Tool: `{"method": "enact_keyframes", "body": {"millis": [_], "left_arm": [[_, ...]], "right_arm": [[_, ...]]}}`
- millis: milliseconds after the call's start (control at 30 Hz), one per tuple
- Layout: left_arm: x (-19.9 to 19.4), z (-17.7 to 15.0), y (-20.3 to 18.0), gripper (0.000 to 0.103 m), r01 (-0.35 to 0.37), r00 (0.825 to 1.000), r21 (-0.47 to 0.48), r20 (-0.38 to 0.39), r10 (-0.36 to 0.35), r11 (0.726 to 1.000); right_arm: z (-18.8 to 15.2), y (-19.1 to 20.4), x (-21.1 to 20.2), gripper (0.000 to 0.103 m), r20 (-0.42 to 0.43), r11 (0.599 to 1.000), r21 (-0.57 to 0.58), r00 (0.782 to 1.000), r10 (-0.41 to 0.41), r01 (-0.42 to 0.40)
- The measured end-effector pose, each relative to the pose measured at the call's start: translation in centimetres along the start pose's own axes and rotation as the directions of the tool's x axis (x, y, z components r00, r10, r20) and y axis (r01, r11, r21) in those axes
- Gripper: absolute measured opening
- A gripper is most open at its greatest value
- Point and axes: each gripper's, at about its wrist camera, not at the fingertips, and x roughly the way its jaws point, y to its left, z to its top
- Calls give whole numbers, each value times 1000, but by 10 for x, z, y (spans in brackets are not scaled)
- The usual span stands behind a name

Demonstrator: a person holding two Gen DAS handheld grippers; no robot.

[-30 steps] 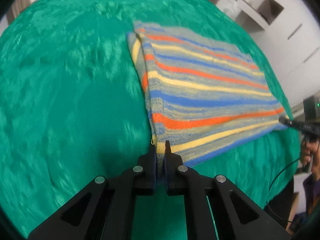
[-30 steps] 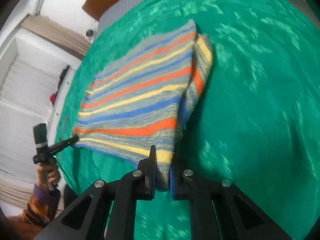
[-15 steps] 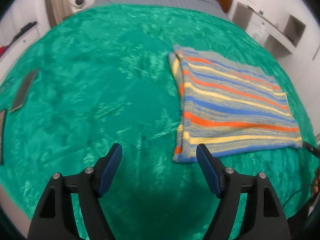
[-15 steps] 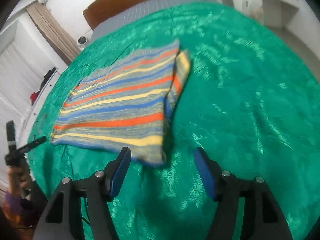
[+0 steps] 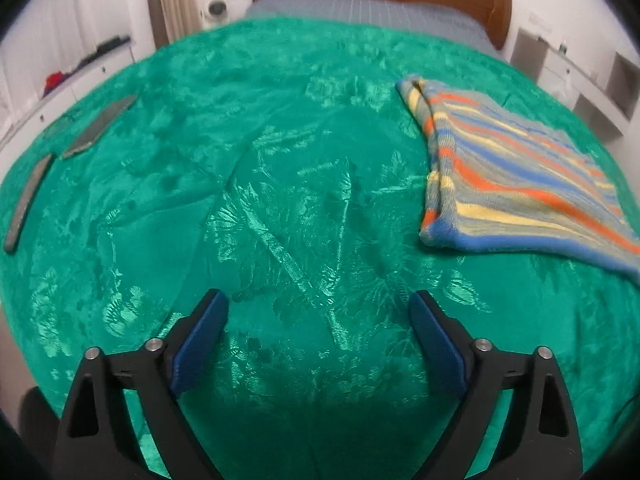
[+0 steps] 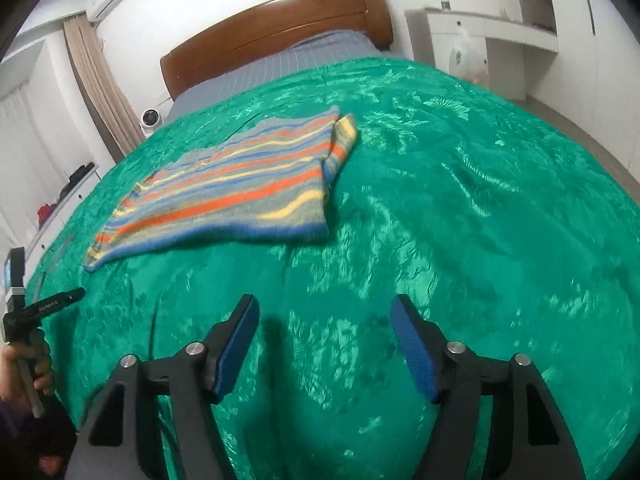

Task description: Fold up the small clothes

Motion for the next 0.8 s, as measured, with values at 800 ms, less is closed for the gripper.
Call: {"method": "enact_keyframes", "body": {"millis": [800], "left_arm": [[0, -24, 0, 102, 20, 989, 53, 142, -27, 998]], "right_arm": [[-26, 14, 18, 89, 27, 992, -108, 998, -58, 60]]}}
